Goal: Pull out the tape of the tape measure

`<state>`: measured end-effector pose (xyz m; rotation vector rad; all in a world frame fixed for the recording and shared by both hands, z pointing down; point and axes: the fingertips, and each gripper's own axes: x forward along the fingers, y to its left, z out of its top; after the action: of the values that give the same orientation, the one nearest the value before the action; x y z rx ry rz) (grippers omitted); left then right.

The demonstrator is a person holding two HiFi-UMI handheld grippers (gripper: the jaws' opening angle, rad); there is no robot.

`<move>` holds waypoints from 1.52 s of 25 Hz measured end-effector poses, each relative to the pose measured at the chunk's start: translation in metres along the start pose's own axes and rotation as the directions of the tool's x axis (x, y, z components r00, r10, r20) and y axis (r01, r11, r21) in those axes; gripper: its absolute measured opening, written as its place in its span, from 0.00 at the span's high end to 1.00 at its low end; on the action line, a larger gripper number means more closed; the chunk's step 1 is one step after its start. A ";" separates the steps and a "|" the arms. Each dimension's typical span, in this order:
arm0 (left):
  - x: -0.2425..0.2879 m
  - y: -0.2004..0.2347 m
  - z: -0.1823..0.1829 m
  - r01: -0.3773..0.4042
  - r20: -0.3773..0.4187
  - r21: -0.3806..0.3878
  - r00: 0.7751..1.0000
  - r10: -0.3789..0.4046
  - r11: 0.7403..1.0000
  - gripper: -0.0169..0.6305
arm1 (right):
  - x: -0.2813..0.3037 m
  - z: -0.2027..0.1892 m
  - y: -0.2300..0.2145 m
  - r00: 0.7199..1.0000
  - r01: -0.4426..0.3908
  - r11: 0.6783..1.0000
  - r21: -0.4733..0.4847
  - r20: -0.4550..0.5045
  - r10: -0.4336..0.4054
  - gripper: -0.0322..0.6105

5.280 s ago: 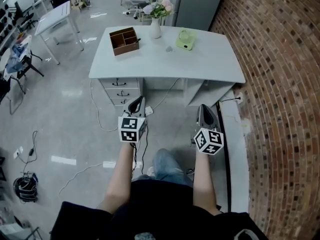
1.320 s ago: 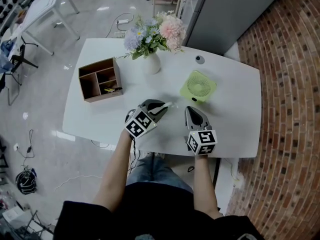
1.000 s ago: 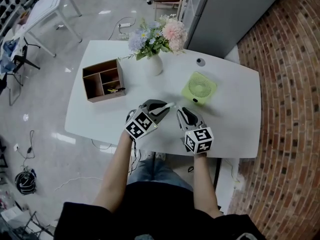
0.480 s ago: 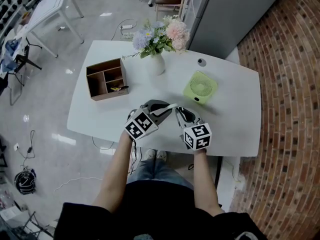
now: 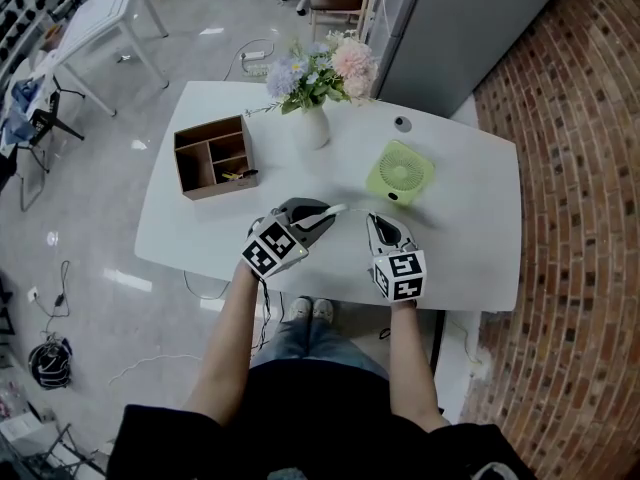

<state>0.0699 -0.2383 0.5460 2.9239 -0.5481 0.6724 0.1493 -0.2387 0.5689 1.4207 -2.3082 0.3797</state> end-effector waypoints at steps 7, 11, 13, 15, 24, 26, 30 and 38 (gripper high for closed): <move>-0.005 0.000 -0.007 -0.002 -0.024 0.024 1.000 0.002 1.000 0.87 | -0.008 -0.006 -0.013 0.998 0.068 0.998 -0.006 -0.014 -0.068 0.95; -0.013 0.004 -0.016 -0.008 -0.043 0.028 0.999 0.010 1.000 0.87 | -0.017 -0.012 -0.030 0.992 0.122 0.992 0.012 -0.021 -0.121 0.95; -0.016 0.007 -0.020 -0.011 -0.051 0.026 0.999 0.012 1.000 0.87 | -0.021 -0.014 -0.036 0.990 0.142 0.990 0.010 -0.025 -0.141 0.95; -0.018 0.008 -0.023 -0.009 -0.055 0.024 0.998 0.010 1.000 0.87 | -0.024 -0.016 -0.039 0.988 0.151 0.988 -0.002 -0.030 -0.151 0.95; -0.020 0.002 -0.030 0.013 -0.085 0.048 0.996 -0.009 0.999 0.87 | -0.034 -0.025 -0.050 0.976 0.211 0.977 -0.018 -0.051 -0.211 0.95; -0.024 0.005 -0.035 0.005 -0.095 0.045 0.995 0.000 0.999 0.87 | -0.039 -0.028 -0.059 0.970 0.236 0.972 0.006 -0.054 -0.235 0.95; -0.035 0.014 -0.044 -0.018 -0.109 0.030 0.994 0.021 0.999 0.87 | -0.049 -0.035 -0.073 0.961 0.273 0.962 0.019 -0.060 -0.271 0.95; -0.046 0.022 -0.060 -0.026 -0.144 0.028 0.989 0.030 0.999 0.87 | -0.061 -0.045 -0.089 0.944 0.320 0.947 0.004 -0.083 -0.319 0.95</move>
<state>-0.0013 -0.2334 0.5802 2.8664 -0.5700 0.8922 0.2617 -0.2111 0.5822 1.7199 -1.9690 0.3526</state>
